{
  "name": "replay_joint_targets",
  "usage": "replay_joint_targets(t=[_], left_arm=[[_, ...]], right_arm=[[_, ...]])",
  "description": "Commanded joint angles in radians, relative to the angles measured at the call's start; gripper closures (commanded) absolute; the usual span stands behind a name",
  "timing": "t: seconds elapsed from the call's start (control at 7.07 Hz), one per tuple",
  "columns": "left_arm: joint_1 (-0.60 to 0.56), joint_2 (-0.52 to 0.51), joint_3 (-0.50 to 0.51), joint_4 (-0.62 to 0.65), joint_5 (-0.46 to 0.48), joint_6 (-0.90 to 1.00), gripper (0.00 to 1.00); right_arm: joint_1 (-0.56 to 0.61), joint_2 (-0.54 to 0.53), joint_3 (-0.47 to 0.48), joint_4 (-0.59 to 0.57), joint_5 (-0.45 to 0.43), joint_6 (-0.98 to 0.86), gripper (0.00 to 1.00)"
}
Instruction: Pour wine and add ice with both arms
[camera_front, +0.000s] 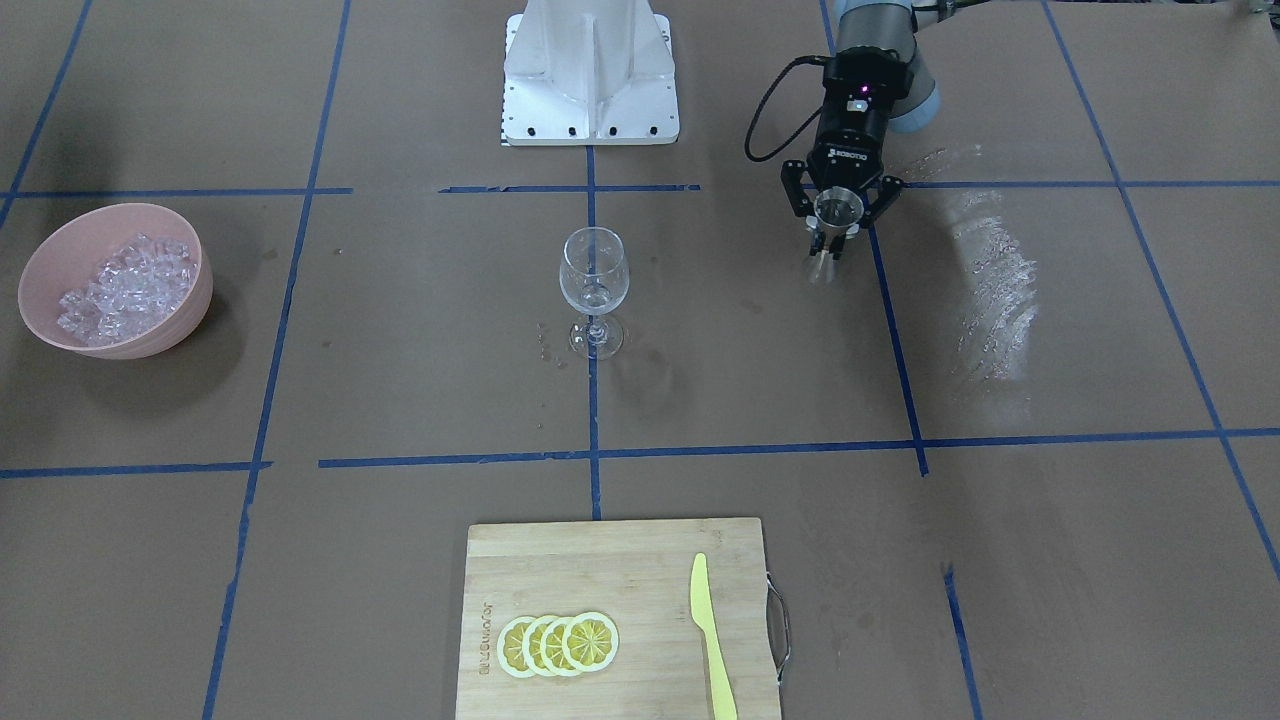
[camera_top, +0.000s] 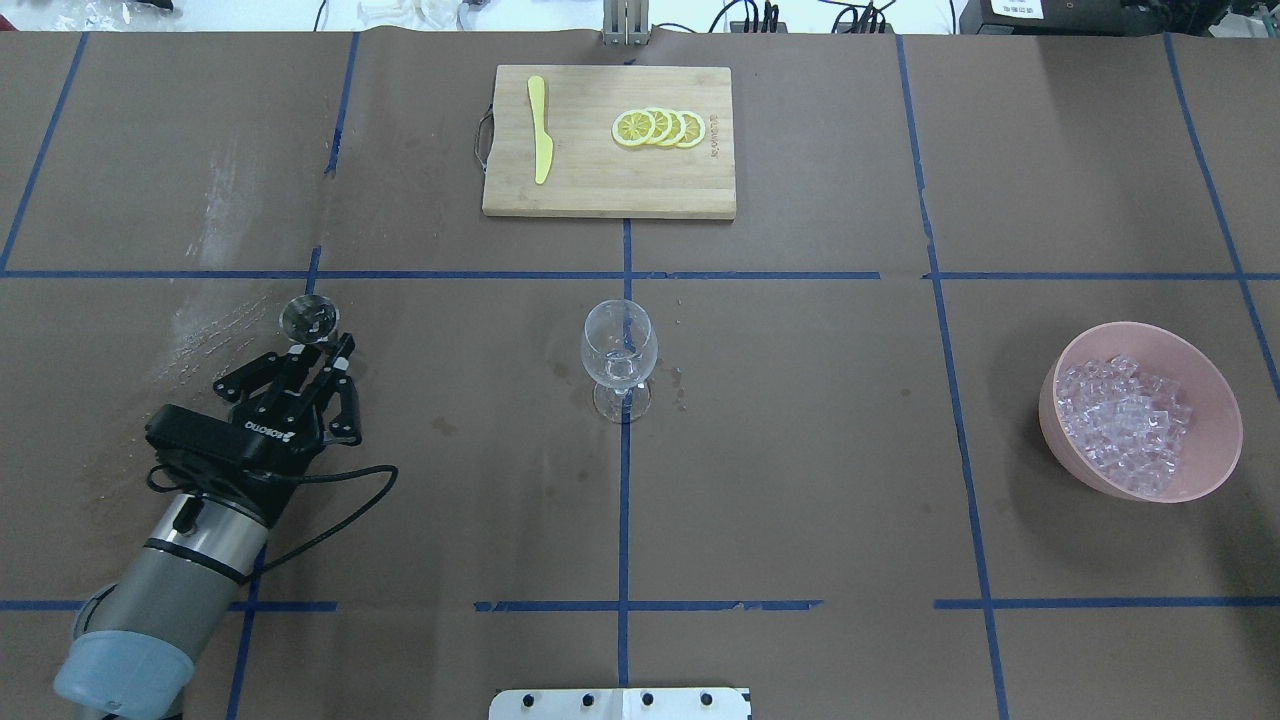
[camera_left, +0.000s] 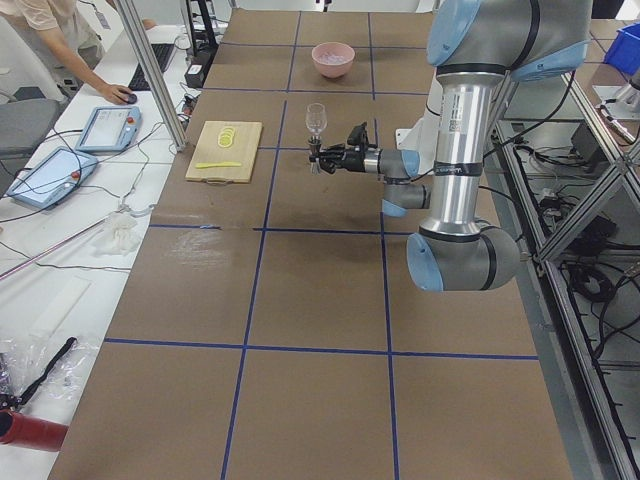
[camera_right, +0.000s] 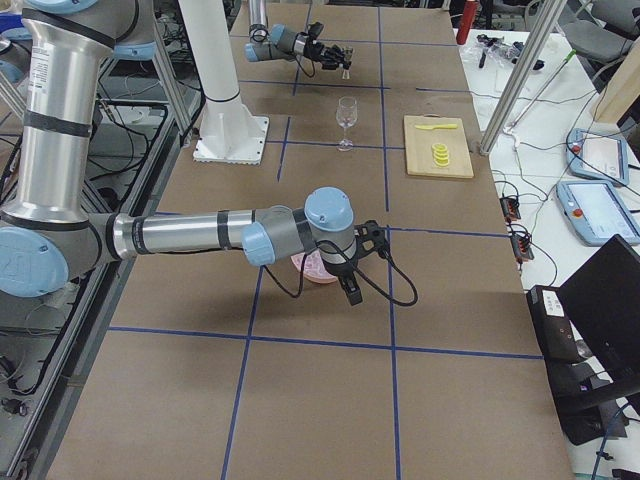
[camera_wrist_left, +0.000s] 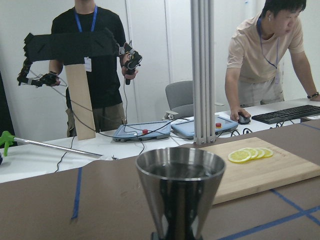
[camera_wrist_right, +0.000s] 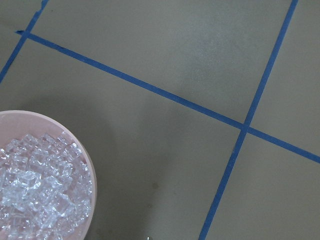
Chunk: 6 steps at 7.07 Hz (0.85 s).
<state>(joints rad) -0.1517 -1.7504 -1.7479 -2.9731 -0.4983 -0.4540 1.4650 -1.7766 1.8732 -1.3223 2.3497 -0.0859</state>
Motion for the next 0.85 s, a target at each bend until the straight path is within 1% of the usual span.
replay_joint_targets(t=[0.0, 0.14, 0.42, 0.57, 0.71], left_arm=[[0.0, -0.124, -0.007, 0.101, -0.005, 0.13, 1.0], [0.0, -0.17, -0.007, 0.191, -0.006, 0.132, 1.0], [-0.003, -0.213, -0.007, 0.308, -0.04, 0.132, 1.0], [-0.008, -0.215, -0.007, 0.36, -0.043, 0.132, 1.0], [-0.009, -0.215, -0.004, 0.37, -0.054, 0.132, 1.0]], right_arm=[[0.0, -0.003, -0.002, 0.0, 0.0, 0.0, 0.0], [0.002, -0.012, 0.001, 0.0, 0.0, 0.0, 0.0], [0.005, -0.017, 0.001, 0.0, 0.0, 0.0, 0.0], [0.005, -0.018, 0.001, 0.0, 0.0, 0.0, 0.0], [0.005, -0.023, 0.001, 0.0, 0.0, -0.002, 0.0]])
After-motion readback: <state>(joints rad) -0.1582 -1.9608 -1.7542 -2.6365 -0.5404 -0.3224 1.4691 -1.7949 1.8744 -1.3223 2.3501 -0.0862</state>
